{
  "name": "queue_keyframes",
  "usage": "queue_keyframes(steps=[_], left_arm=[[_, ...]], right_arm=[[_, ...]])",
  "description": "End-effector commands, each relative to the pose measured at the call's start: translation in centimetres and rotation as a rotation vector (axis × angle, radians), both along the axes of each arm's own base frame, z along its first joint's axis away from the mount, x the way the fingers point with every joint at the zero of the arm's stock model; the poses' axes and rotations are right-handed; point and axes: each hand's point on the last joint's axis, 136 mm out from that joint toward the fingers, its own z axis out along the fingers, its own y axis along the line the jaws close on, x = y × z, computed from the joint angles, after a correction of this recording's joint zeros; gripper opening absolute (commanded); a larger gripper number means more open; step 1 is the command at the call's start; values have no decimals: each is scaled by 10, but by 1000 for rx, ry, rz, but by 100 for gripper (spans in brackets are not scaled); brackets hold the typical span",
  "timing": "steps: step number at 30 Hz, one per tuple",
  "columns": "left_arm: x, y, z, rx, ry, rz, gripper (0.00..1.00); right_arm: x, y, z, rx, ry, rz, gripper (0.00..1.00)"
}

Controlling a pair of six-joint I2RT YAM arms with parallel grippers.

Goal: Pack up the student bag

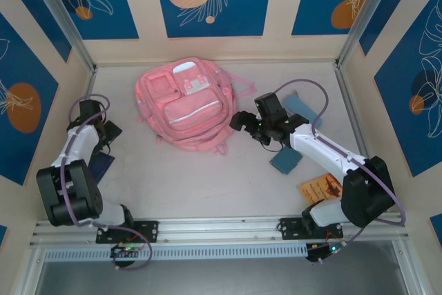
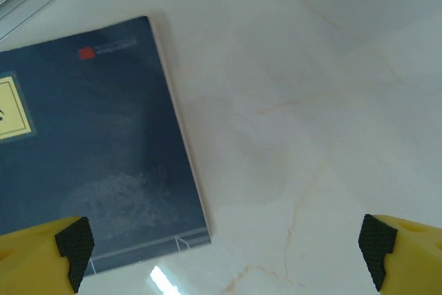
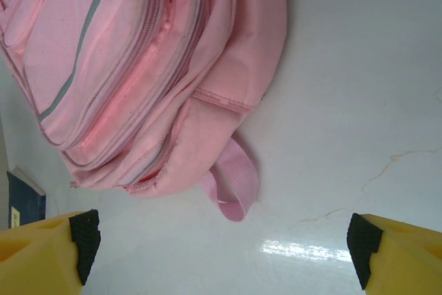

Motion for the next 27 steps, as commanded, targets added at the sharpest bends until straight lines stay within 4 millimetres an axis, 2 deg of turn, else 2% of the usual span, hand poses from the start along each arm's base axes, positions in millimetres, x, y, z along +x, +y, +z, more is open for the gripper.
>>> queue_keyframes(steps=[1,4,8,13,21,27], left_arm=[[-1,19,-13,-10,12,82,100],[0,29,-30,-52,29,110,100],[0,34,-43,-53,76,94,100],[1,31,-55,-93,105,67,100],[12,5,-72,-207,96,-1,99],[21,-28,-67,-251,43,-86,98]], right_arm=[[0,10,17,36,-14,35,94],[1,10,21,37,-22,38,94],[1,10,26,35,-29,47,94],[-3,12,32,75,-20,42,94],[-1,10,52,97,-60,34,94],[-4,7,49,93,-49,25,94]])
